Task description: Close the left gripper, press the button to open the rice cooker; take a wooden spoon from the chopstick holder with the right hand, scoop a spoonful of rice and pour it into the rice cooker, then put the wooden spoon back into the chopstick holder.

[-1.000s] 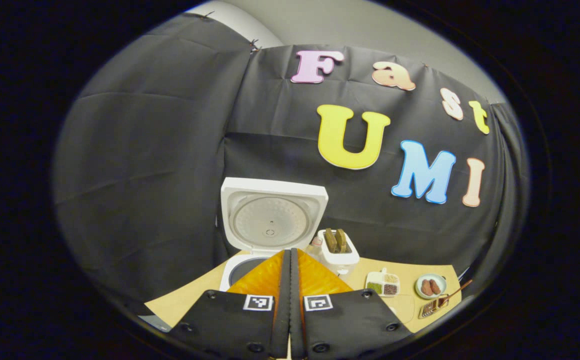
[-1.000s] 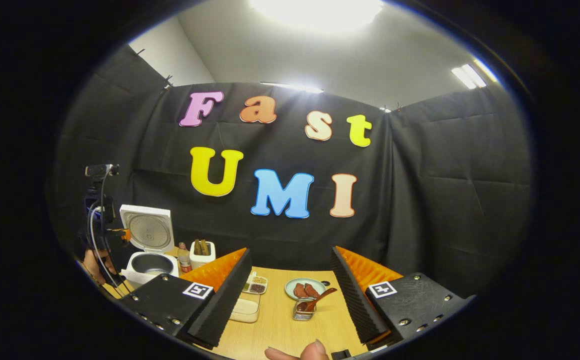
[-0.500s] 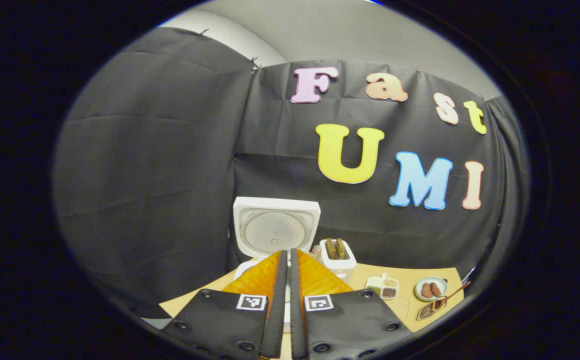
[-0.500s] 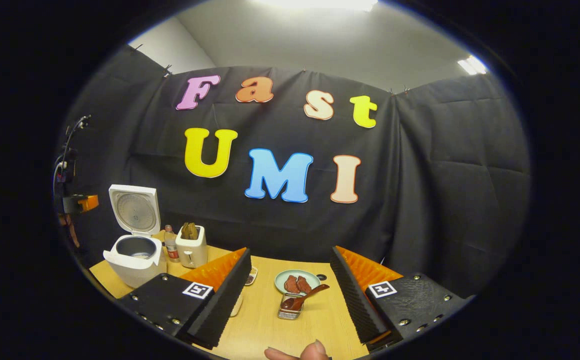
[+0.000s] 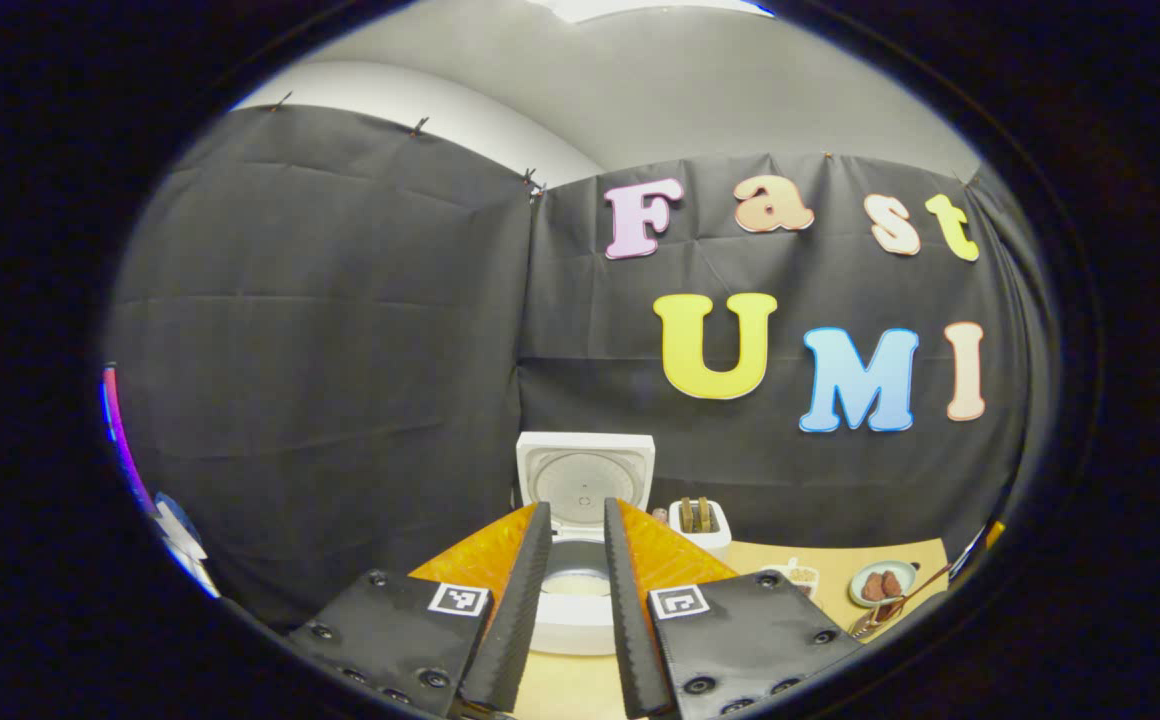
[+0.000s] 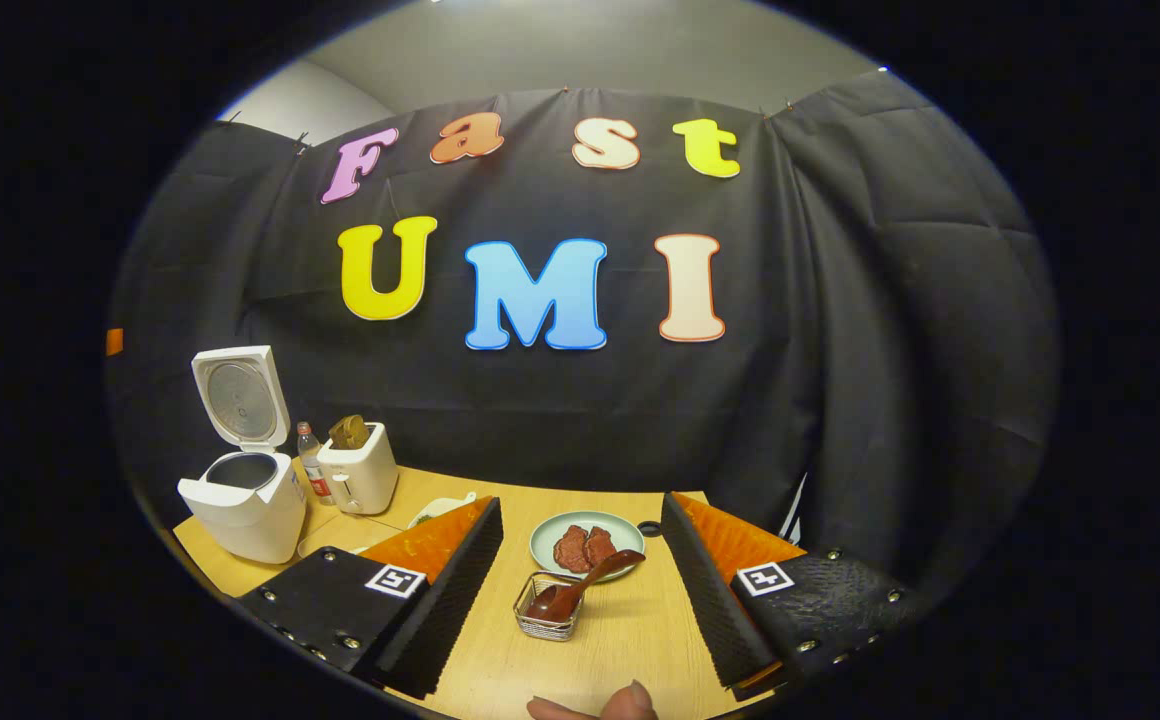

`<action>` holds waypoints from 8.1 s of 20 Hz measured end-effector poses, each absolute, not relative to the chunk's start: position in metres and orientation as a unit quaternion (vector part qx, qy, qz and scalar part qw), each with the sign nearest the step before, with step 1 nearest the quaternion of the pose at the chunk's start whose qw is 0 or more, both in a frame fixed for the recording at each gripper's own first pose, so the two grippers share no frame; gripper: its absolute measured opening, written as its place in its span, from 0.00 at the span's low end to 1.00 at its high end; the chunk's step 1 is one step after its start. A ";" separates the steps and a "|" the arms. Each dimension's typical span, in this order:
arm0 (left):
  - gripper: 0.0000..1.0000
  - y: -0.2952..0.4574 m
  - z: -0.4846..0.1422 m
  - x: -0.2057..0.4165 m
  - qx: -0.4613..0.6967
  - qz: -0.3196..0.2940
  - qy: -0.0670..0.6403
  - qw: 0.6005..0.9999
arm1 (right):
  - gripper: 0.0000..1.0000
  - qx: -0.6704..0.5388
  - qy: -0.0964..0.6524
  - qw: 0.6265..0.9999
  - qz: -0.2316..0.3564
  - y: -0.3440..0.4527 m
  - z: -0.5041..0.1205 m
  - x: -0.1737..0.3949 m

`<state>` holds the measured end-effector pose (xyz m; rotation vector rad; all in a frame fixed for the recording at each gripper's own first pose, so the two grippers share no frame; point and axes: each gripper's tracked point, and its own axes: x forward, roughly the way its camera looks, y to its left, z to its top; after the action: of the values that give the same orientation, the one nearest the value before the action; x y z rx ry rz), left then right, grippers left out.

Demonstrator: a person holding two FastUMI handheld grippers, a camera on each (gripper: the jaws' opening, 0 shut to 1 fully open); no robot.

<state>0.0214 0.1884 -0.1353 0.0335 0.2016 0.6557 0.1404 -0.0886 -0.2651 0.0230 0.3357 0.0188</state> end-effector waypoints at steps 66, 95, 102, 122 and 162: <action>0.95 0.213 -0.172 -0.102 -0.062 0.282 0.144 0.947 | 0.15 0.026 0.337 0.930 0.148 0.213 -0.430 0.241; 0.88 0.195 -0.168 -0.076 -0.023 0.289 0.161 0.943 | 0.15 0.357 0.396 0.832 0.153 0.217 -0.430 0.239; 0.94 0.194 -0.162 -0.074 -0.018 0.283 0.155 0.946 | 0.15 0.437 0.367 0.803 0.173 0.222 -0.373 0.241; 0.94 0.260 -0.164 -0.141 -0.031 0.366 0.158 0.916 | 0.15 0.259 0.344 0.832 0.349 0.505 -0.316 0.262; 0.89 0.305 -0.130 -0.216 -0.064 0.395 0.106 0.910 | 0.15 0.329 0.347 0.802 0.357 0.515 -0.257 0.249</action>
<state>-0.2156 0.3051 -0.1304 -0.1315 0.2188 0.8144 0.2490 0.5148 -0.2567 0.7060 0.7429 0.7656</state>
